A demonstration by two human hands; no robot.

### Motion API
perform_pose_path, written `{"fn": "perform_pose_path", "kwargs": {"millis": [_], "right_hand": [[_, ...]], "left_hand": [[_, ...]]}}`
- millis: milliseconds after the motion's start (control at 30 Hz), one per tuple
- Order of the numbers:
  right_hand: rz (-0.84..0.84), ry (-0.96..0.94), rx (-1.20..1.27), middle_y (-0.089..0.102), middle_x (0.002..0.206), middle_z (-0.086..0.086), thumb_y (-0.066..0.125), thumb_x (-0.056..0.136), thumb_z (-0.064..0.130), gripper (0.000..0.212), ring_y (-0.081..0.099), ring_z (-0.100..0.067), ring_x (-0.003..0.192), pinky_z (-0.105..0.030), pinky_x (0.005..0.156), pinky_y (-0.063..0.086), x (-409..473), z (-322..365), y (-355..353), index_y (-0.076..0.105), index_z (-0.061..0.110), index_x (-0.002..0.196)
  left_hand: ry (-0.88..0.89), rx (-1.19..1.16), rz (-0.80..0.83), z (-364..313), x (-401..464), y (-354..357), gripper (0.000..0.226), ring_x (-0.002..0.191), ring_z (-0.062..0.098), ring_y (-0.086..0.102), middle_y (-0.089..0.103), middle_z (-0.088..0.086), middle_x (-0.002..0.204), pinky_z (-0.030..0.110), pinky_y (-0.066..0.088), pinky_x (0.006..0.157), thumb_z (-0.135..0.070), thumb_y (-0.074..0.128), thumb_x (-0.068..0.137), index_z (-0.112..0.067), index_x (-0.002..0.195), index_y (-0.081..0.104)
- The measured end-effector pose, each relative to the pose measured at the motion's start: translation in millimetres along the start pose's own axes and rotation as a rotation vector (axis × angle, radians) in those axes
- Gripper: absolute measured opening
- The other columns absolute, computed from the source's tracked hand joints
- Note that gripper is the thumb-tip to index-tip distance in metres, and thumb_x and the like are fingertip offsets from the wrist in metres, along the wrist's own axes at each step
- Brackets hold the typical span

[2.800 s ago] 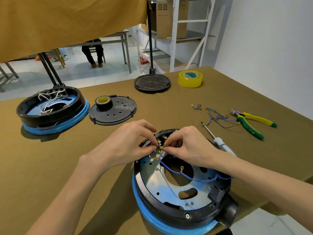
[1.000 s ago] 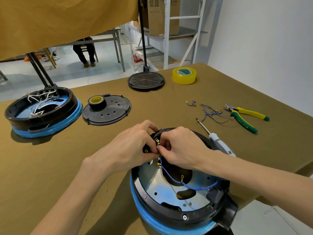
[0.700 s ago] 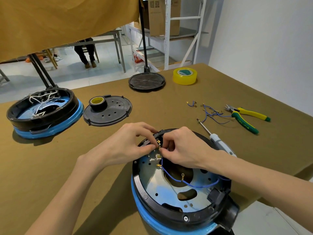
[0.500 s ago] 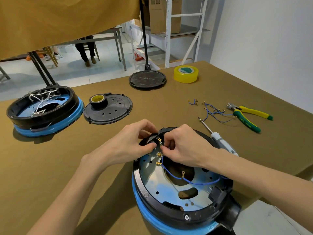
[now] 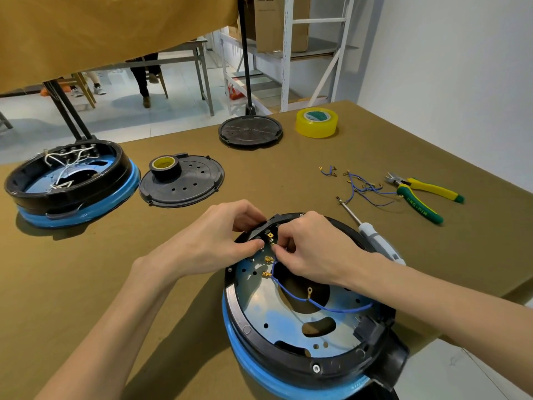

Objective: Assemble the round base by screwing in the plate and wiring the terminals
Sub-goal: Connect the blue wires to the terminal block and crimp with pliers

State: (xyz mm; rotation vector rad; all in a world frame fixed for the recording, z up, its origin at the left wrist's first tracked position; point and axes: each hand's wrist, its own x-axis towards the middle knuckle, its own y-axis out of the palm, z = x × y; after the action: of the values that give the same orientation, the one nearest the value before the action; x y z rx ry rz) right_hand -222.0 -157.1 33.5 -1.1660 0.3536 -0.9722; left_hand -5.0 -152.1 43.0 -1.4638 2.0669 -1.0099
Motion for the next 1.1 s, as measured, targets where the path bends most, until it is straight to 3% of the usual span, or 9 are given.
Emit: {"fn": "perform_pose_path", "kwargs": {"millis": [333, 567, 667, 800, 933, 1100], "right_hand": [[-0.022, 0.146, -0.138, 0.065, 0.086, -0.011, 0.057, 0.097, 0.031, 0.024, 0.062, -0.034, 0.084, -0.043, 0.072, 0.054, 0, 13, 9, 0.063, 0.010, 0.089], [0.089, 0.111, -0.112, 0.068, 0.080, -0.007, 0.060, 0.098, 0.033, 0.024, 0.063, -0.030, 0.077, -0.044, 0.069, 0.055, 2, 7, -1, 0.069, 0.012, 0.089], [0.142, -0.004, -0.105, 0.068, 0.082, 0.002, 0.062, 0.096, 0.031, 0.015, 0.064, -0.025, 0.079, -0.039, 0.067, 0.053, -4, -1, -10, 0.067, 0.019, 0.102], [0.080, -0.315, -0.347, 0.066, 0.091, 0.001, 0.060, 0.097, 0.021, 0.014, 0.063, -0.027, 0.078, -0.035, 0.058, 0.042, -14, -9, -11, 0.065, 0.019, 0.110], [0.067, -0.495, -0.503, 0.061, 0.080, -0.001, 0.066, 0.095, 0.017, 0.010, 0.059, -0.024, 0.061, -0.033, 0.047, 0.042, -8, -8, -19, 0.074, 0.018, 0.090], [0.063, -0.520, -0.548, 0.058, 0.076, 0.000, 0.074, 0.083, 0.008, 0.011, 0.054, -0.022, 0.053, -0.032, 0.043, 0.036, -2, -11, -23, 0.069, 0.017, 0.079]], "left_hand": [[0.014, 0.033, -0.033, -5, -2, -1, 0.032, 0.102, -0.012, 0.065, 0.071, -0.023, 0.107, 0.012, 0.054, 0.091, -0.030, 0.079, 0.089, -0.031, 0.119, 0.069], [0.010, 0.026, -0.045, -6, -1, 1, 0.032, 0.101, -0.016, 0.063, 0.071, -0.024, 0.105, 0.002, 0.049, 0.085, -0.029, 0.081, 0.088, -0.032, 0.117, 0.069], [0.005, 0.020, -0.036, -5, -1, -1, 0.033, 0.103, -0.015, 0.064, 0.071, -0.024, 0.107, 0.007, 0.052, 0.087, -0.031, 0.081, 0.088, -0.033, 0.118, 0.069], [0.006, 0.012, -0.028, -5, -1, -2, 0.033, 0.103, -0.014, 0.064, 0.072, -0.023, 0.109, 0.010, 0.053, 0.089, -0.032, 0.080, 0.088, -0.033, 0.119, 0.069], [0.009, 0.024, -0.031, -5, -1, -2, 0.033, 0.102, -0.015, 0.064, 0.071, -0.025, 0.108, 0.006, 0.051, 0.087, -0.034, 0.080, 0.088, -0.035, 0.119, 0.069], [0.012, -0.005, -0.030, -3, -1, -1, 0.031, 0.101, -0.013, 0.065, 0.073, -0.023, 0.105, 0.004, 0.049, 0.088, -0.031, 0.080, 0.088, -0.032, 0.118, 0.070]]}}
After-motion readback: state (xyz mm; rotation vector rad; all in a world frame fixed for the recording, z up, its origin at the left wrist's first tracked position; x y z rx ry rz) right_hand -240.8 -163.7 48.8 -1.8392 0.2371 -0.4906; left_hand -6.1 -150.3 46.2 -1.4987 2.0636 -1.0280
